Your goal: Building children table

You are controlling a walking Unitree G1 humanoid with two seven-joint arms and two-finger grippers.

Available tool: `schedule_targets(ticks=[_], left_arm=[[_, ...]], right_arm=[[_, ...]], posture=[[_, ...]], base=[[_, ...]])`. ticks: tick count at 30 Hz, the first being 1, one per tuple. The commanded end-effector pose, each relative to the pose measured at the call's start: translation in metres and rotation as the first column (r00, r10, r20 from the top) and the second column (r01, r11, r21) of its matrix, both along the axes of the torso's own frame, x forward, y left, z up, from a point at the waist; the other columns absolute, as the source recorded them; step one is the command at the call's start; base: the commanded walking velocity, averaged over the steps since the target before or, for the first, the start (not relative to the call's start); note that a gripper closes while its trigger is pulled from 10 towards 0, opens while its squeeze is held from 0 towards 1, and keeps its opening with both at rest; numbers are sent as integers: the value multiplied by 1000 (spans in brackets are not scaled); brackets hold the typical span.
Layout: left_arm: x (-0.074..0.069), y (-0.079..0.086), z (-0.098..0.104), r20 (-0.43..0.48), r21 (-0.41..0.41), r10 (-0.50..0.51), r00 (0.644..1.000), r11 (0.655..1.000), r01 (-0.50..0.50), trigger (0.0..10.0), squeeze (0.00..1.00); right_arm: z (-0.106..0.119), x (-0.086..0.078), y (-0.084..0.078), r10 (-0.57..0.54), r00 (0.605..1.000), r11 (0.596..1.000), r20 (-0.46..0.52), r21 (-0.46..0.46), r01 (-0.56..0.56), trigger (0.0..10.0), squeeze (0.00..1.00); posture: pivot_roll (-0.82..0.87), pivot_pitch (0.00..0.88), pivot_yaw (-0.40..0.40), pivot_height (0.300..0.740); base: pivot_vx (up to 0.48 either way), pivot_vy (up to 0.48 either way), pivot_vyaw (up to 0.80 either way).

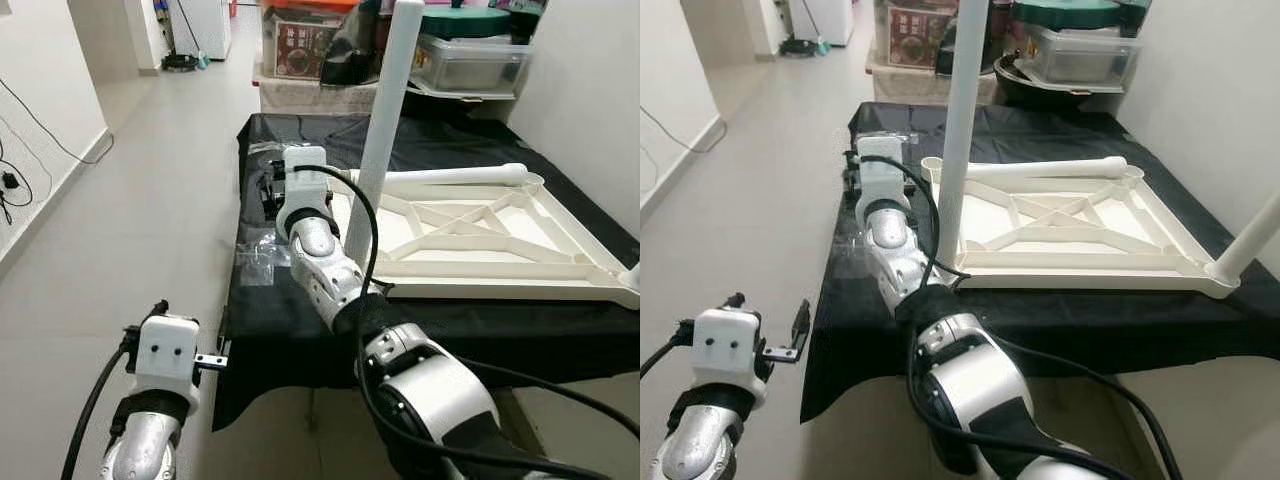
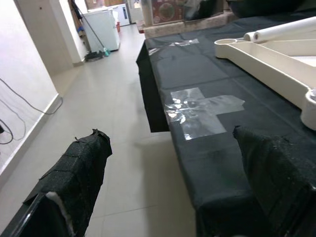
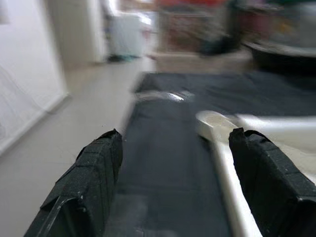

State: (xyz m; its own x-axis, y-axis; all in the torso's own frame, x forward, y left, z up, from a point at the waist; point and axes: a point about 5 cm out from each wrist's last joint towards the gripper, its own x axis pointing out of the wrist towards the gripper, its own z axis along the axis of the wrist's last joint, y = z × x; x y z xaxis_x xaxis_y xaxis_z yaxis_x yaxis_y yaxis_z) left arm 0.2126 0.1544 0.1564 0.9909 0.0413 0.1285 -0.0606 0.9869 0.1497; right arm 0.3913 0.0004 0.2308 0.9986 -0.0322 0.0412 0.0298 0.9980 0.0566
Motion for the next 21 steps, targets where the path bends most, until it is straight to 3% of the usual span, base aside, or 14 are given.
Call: schedule_targets(ticks=[1, 2, 5, 7, 9, 10, 12, 15, 16, 17, 18, 19, 20, 21], left_arm=[[-1, -3, 2, -1, 1, -2, 1000, 1000, 2, 10000, 0], [-1, -3, 2, 0, 5, -4, 1000, 1000, 4, 10000, 0], [0, -3, 3, -1, 7, -3, 1000, 1000, 3, 10000, 0], [0, -1, 3, -2, 9, 1, 1000, 1000, -1, 10000, 0], [0, -1, 3, -4, 9, 2, 1000, 1000, -2, 10000, 0], [0, -1, 3, -4, 8, 0, 1000, 1000, 0, 10000, 0], [0, -1, 3, -4, 8, 0, 1000, 1000, 0, 10000, 0], [1, -4, 0, -9, 4, -9, 1000, 1000, 9, 10000, 0], [1, -4, 0, -9, 4, -9, 1000, 1000, 9, 10000, 0], [2, -5, 0, -11, 3, -13, 1000, 1000, 13, 10000, 0], [2, -5, 0, -11, 3, -13, 1000, 1000, 13, 10000, 0], [2, -6, -1, -12, 2, -18, 1000, 1000, 18, 10000, 0], [2, -6, -1, -12, 2, -18, 1000, 1000, 18, 10000, 0], [2, -7, -1, -13, 1, -22, 1000, 1000, 22, 10000, 0]], right_arm=[[-6, 0, -6, -118, 992, 993, -52, -6, 118, 10000, 0], [-6, 3, -17, -210, 976, 978, -57, -31, 208, 10000, 0], [-6, 4, -24, -272, 961, 962, -58, -51, 269, 10000, 0], [-8, 7, -42, -356, 933, 933, -55, -75, 352, 10000, 0], [-10, 8, -48, -382, 923, 923, -55, -80, 377, 10000, 0], [-13, 10, -62, -420, 906, 905, -50, -94, 414, 10000, 0], [-13, 10, -62, -420, 906, 905, -50, -94, 414, 10000, 0], [-33, 11, -115, -547, 835, 832, -51, -145, 536, 10000, 0], [-33, 11, -115, -547, 835, 832, -51, -145, 536, 10000, 0], [-41, 8, -133, -589, 807, 799, -45, -177, 574, 10000, 0], [-41, 8, -133, -589, 807, 799, -45, -177, 574, 10000, 0], [-48, 5, -151, -627, 778, 763, -29, -226, 606, 10000, 0], [-48, 5, -151, -627, 778, 763, -29, -226, 606, 10000, 0], [-55, 1, -167, -656, 754, 733, -29, -261, 628, 10000, 0]], posture=[[79, 100, -94, 740], [80, 98, -93, 740], [80, 98, -93, 740], [73, 95, -88, 740], [73, 95, -88, 740], [68, 91, -85, 740], [68, 91, -85, 740], [54, 91, -70, 740], [54, 91, -70, 740], [48, 91, -63, 740], [48, 91, -63, 740], [47, 89, -58, 740], [47, 89, -58, 740], [44, 89, -56, 740]], base=[[0, 0, 0], [0, 0, 0], [0, 0, 0], [0, 0, 0], [0, 0, 0], [0, 0, 0], [0, 0, 0], [0, 0, 0], [0, 0, 0], [0, 0, 0], [0, 0, 0], [0, 0, 0], [0, 0, 0], [0, 0, 0]])
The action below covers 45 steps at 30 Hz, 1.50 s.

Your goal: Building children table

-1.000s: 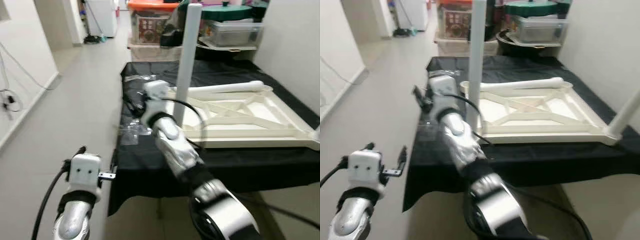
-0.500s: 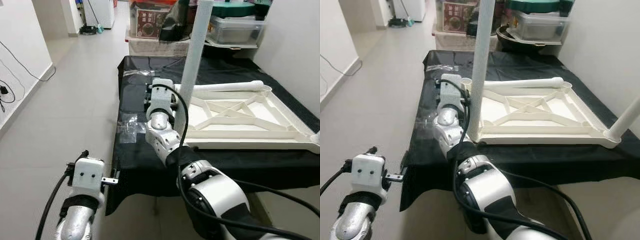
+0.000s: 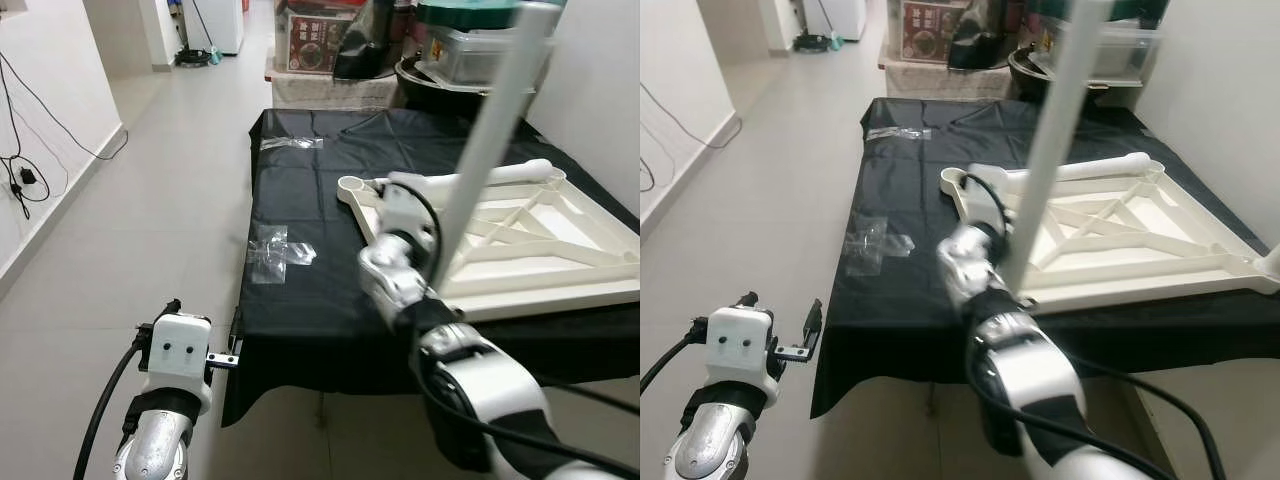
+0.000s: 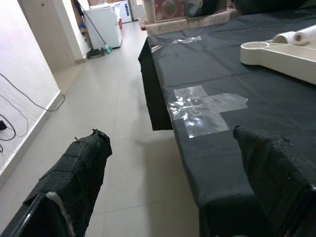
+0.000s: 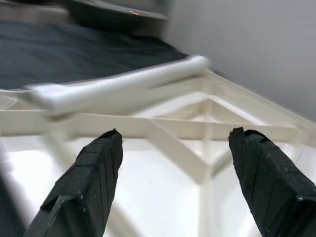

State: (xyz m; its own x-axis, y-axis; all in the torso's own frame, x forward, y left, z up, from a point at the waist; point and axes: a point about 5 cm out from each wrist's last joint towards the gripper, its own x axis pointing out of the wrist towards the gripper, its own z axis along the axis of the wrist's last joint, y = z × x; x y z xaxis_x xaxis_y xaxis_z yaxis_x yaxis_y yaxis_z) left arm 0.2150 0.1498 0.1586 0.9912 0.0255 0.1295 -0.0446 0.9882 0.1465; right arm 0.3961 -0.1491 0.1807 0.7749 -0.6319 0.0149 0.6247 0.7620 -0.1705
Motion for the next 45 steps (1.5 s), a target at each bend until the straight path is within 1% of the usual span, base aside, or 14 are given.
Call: schedule_targets(ticks=[1, 10, 17, 19, 20, 21, 22, 23, 24, 25, 31, 34, 38, 45], left_arm=[[0, -2, -3, -15, 3, -8, 1000, 1000, 8, 10000, 0], [1, 0, -4, -22, 3, -5, 1000, 1000, 5, 10000, 0], [1, 1, -4, -22, 7, -3, 1000, 1000, 4, 10000, 0], [1, 1, -3, -23, 11, -3, 1000, 1000, 4, 10000, 0], [1, 1, -3, -23, 11, -3, 1000, 1000, 4, 10000, 0], [1, 1, -4, -23, 11, -3, 1000, 1000, 3, 10000, 0], [1, 1, -4, -23, 11, -3, 1000, 1000, 3, 10000, 0], [1, 0, -4, -24, 12, -2, 1000, 1000, 2, 10000, 0], [1, 0, -4, -24, 12, -2, 1000, 1000, 2, 10000, 0], [0, -1, -4, -26, 10, -4, 1000, 1000, 4, 10000, 0], [-6, -8, -3, -33, 4, -8, 999, 1000, 8, 10000, 0], [-8, -10, -3, -35, -2, -11, 999, 1000, 11, 10000, 0], [-14, -18, -2, -47, -15, -26, 999, 1000, 25, 10000, 0], [-23, -23, -6, -75, -31, -29, 997, 999, 27, 10000, 0]], right_arm=[[-10, -6, -27, -77, 996, 996, -33, -49, 76, 10000, 0], [1, -7, -73, -89, 996, 981, -10, -175, 86, 10000, 0], [11, 1, -59, 74, 996, 994, 50, -88, -70, 10000, 0], [19, 11, -17, 375, 924, 927, 81, -6, -376, 10000, 0], [19, 11, -17, 375, 924, 927, 81, -6, -376, 10000, 0], [23, 15, 11, 520, 850, 851, 86, 34, -524, 10000, 0], [23, 15, 11, 520, 850, 851, 86, 34, -524, 10000, 0], [27, 17, 29, 607, 790, 788, 92, 57, -613, 10000, 0], [27, 17, 29, 607, 790, 788, 92, 57, -613, 10000, 0], [30, 19, 47, 664, 746, 744, 48, 60, -666, 10000, 0], [35, 21, 71, 704, 704, 710, -95, 47, -703, 10000, 0], [35, 22, 72, 713, 686, 696, -143, 30, -717, 10000, 0], [35, 26, 43, 672, 678, 710, -298, -2, -705, 10000, 0], [24, 25, 11, 635, 672, 737, -380, 39, -674, 10000, 0]], posture=[[44, 88, -53, 740], [50, 85, -56, 740], [50, 85, -56, 740], [50, 85, -56, 740], [50, 85, -56, 740], [47, 83, -57, 740], [47, 83, -57, 740], [47, 83, -57, 740], [47, 83, -57, 740], [48, 92, -64, 740], [47, 104, -71, 740], [37, 117, -63, 740], [37, 159, -83, 740], [24, 193, -77, 740]], base=[[0, 0, 0], [0, 0, 0], [0, 0, 0], [0, 0, 0], [0, 0, 0], [0, 0, 0], [0, 0, 0], [0, 0, 0], [0, 0, 0], [0, 0, 0], [0, 0, 0], [0, 0, 0], [0, 0, 0], [0, 0, 0]])
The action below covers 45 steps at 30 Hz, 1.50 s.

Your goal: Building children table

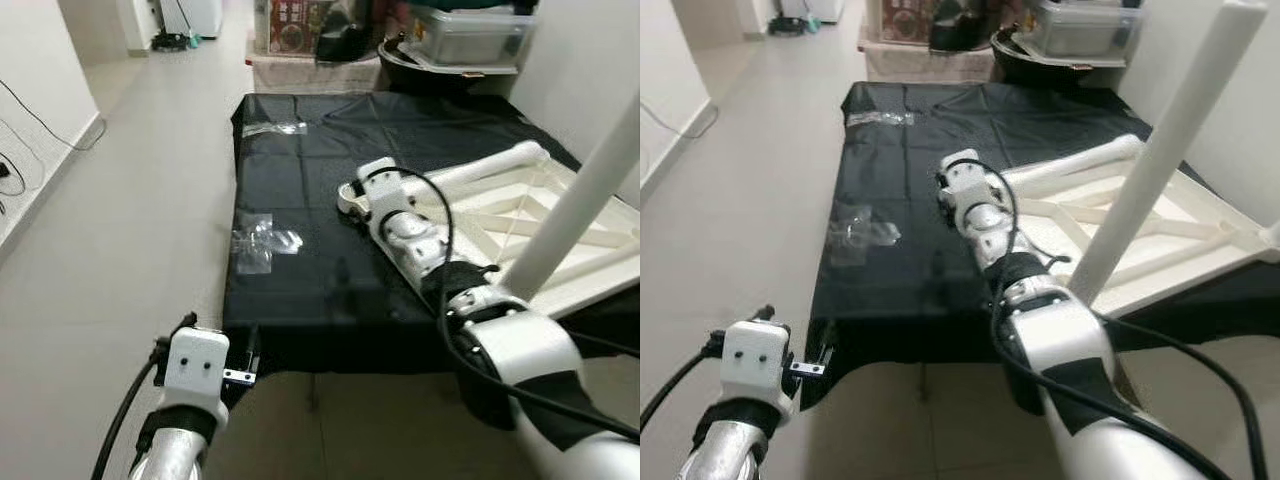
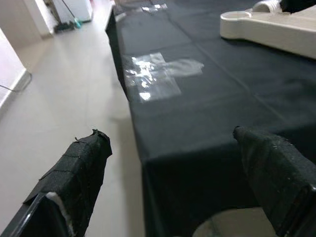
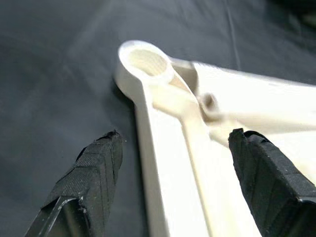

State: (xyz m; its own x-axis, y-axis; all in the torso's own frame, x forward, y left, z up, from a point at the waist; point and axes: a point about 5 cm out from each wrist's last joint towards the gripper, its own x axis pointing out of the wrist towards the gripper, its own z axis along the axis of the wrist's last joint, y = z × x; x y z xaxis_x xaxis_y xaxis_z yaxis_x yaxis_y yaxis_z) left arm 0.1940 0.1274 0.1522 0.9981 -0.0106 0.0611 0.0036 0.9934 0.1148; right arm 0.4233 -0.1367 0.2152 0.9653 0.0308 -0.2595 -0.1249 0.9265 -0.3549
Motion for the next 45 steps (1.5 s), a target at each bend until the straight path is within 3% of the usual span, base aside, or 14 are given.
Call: schedule_targets(ticks=[1, 9, 19, 24, 25, 26, 27, 30, 39, 40, 41, 43, 44, 45], left_arm=[[-2, 0, 0, -7, 4, 11, 1000, 1000, -11, 10000, 0], [-11, -9, 4, -22, -15, -1, 1000, 1000, 1, 10000, 0], [-22, -9, 6, -45, -24, 17, 999, 1000, -19, 10000, 0], [-22, -8, 5, -55, -20, 20, 998, 1000, -21, 10000, 0], [-22, -8, 5, -57, -20, 20, 998, 1000, -21, 10000, 0], [-22, -8, 5, -57, -20, 20, 998, 1000, -21, 10000, 0], [-22, -8, 6, -57, -19, 20, 998, 1000, -21, 10000, 0], [-22, -8, 6, -57, -16, 24, 998, 1000, -25, 10000, 0], [-21, -6, 6, -55, -11, 33, 998, 999, -34, 10000, 0], [-20, -5, 6, -53, -9, 34, 998, 999, -35, 10000, 0], [-20, -5, 6, -53, -9, 34, 998, 999, -35, 10000, 0], [-17, -2, 8, -43, 0, 41, 998, 999, -41, 10000, 0], [-17, -2, 8, -43, 0, 41, 998, 999, -41, 10000, 0], [-16, 0, 9, -39, 3, 44, 998, 999, -44, 10000, 0]], right_arm=[[-11, -2, -1, 4, 999, 1000, -48, -18, -5, 10000, 0], [-27, -8, -7, 51, 982, 998, -179, -21, -56, 10000, 0], [-23, -7, -20, 35, 982, 994, -184, -91, -52, 10000, 0], [-24, -10, -13, 196, 938, 968, -285, -99, -232, 10000, 0], [-24, -12, -9, 272, 900, 940, -340, -104, -323, 1882, 0], [-24, -12, -9, 272, 900, 940, -340, -104, -323, 1882, 0], [-25, -14, -7, 329, 858, 909, -393, -114, -401, 0, 0], [-24, -16, -5, 386, 801, 860, -457, -135, -491, 0, 0], [-19, -18, 2, 468, 734, 794, -491, -132, -594, 0, 0], [-17, -19, 7, 515, 698, 761, -498, -108, -639, 0, 0], [-17, -19, 7, 515, 698, 761, -498, -108, -639, 0, 0], [-7, -26, 27, 691, 509, 588, -514, -9, -808, 0, 0], [-7, -26, 27, 691, 509, 588, -514, -9, -808, 0, 0], [-2, -31, 33, 750, 393, 479, -532, 27, -877, 0, 0]], posture=[[24, 193, -77, 740], [17, 254, -74, 740], [13, 309, -82, 740], [0, 317, -77, 740], [-2, 318, -76, 740], [-2, 318, -76, 740], [-2, 318, -76, 740], [-5, 319, -79, 740], [-3, 312, -81, 740], [-2, 308, -80, 740], [-2, 308, -80, 740], [-1, 301, -81, 740], [-1, 301, -81, 740], [-1, 297, -79, 740]], base=[[0, 0, 0], [0, 0, 0], [0, 0, 0], [0, 0, 0], [0, 0, 0], [0, 0, 0], [0, 0, 0], [0, 0, 0], [0, 0, 0], [0, 0, 0], [0, 0, 0], [0, 0, 0], [0, 0, 0], [0, 0, 0]])
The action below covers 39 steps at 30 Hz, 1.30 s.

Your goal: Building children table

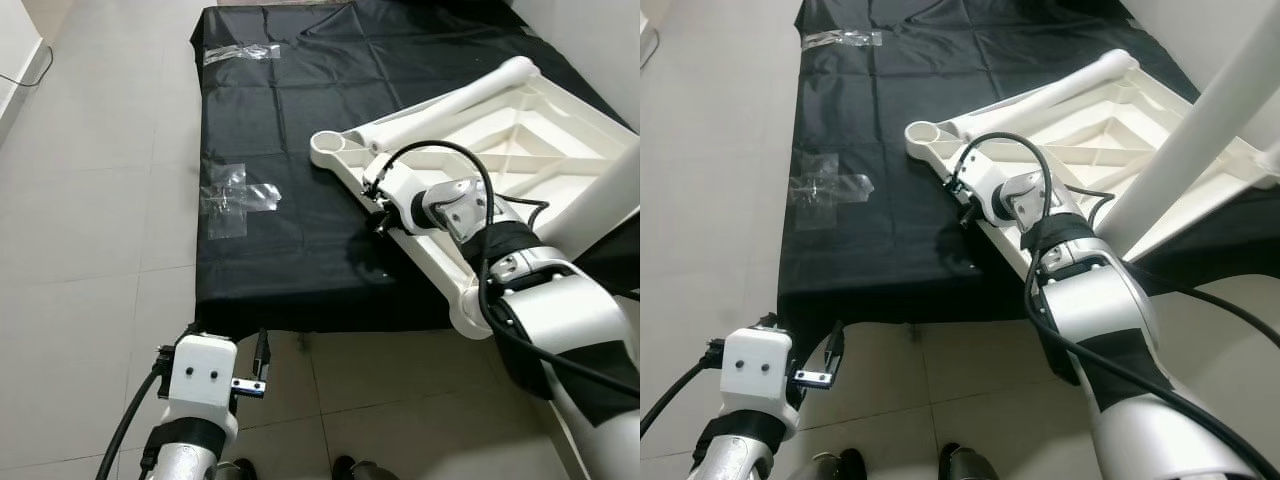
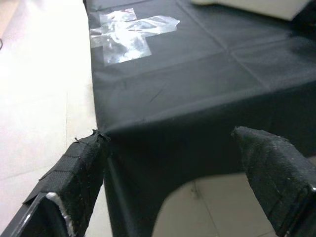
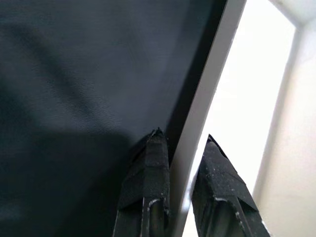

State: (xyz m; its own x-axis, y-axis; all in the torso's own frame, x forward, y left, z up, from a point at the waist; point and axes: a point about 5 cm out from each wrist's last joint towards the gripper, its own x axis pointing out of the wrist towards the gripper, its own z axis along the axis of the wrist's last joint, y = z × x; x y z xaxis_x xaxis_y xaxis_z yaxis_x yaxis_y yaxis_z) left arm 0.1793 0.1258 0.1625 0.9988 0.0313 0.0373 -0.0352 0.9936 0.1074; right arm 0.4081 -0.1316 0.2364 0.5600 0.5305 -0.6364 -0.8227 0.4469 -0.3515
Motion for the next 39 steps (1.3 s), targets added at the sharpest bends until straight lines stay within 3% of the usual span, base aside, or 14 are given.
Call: schedule_targets(ticks=[1, 2, 5, 14, 20, 30, 31, 32, 36, 37, 38, 39], left_arm=[[-1, 3, -1, -14, 13, 4, 1000, 1000, -4, 10000, 0], [-1, 3, -1, -14, 13, 4, 1000, 1000, -4, 10000, 0], [2, 2, 0, -7, 16, 9, 1000, 1000, -9, 10000, 0], [7, 1, -3, -3, 21, 10, 1000, 1000, -10, 10000, 0], [9, 9, 2, 11, 27, 14, 1000, 1000, -14, 10000, 0], [10, 6, 0, 13, 31, 14, 1000, 999, -14, 10000, 0], [10, 5, 0, 14, 31, 13, 1000, 999, -13, 10000, 0], [11, 5, 0, 15, 31, 12, 1000, 999, -12, 10000, 0], [11, 5, 0, 15, 33, 11, 1000, 999, -11, 10000, 0], [13, 5, -1, 15, 35, 7, 1000, 999, -8, 10000, 0], [13, 5, -1, 15, 35, 7, 1000, 999, -8, 10000, 0], [14, 6, -3, 14, 38, 4, 1000, 999, -5, 10000, 0]], right_arm=[[-21, -19, 30, 343, 917, 935, -205, -15, -353, 0, 0], [-21, -19, 30, 343, 917, 935, -205, -15, -353, 0, 0], [-19, -27, 25, 472, 827, 856, -306, -67, -513, 0, 0], [-26, -33, 8, 522, 762, 774, -384, -163, -612, 0, 0], [-23, -27, 19, 487, 825, 823, -287, -166, -543, 0, 0], [-22, -26, 26, 495, 832, 831, -249, -143, -537, 0, 0], [-21, -25, 29, 495, 839, 835, -225, -144, -531, 1725, 0], [-20, -25, 31, 499, 842, 835, -207, -147, -531, 9412, 0], [-17, -24, 34, 503, 843, 837, -191, -134, -530, 10000, 0], [-8, -24, 38, 521, 839, 839, -159, -87, -538, 10000, 471], [-8, -24, 38, 521, 839, 839, -159, -87, -538, 10000, 471], [-2, -23, 38, 533, 834, 836, -143, -58, -545, 10000, 1000]], posture=[[-1, 297, -79, 740], [-1, 297, -79, 740], [-5, 287, -81, 740], [-6, 266, -76, 740], [3, 249, -70, 740], [10, 221, -73, 740], [12, 219, -74, 740], [12, 219, -74, 740], [14, 207, -70, 740], [17, 187, -68, 740], [17, 187, -68, 740], [15, 178, -65, 740]], base=[[0, 0, 0], [0, 0, 0], [0, 0, 0], [0, 0, 0], [0, 0, 0], [0, 0, 0], [0, 0, 0], [0, 0, 0], [0, 0, 0], [0, 0, 0], [0, 0, 0], [0, 0, 0]])
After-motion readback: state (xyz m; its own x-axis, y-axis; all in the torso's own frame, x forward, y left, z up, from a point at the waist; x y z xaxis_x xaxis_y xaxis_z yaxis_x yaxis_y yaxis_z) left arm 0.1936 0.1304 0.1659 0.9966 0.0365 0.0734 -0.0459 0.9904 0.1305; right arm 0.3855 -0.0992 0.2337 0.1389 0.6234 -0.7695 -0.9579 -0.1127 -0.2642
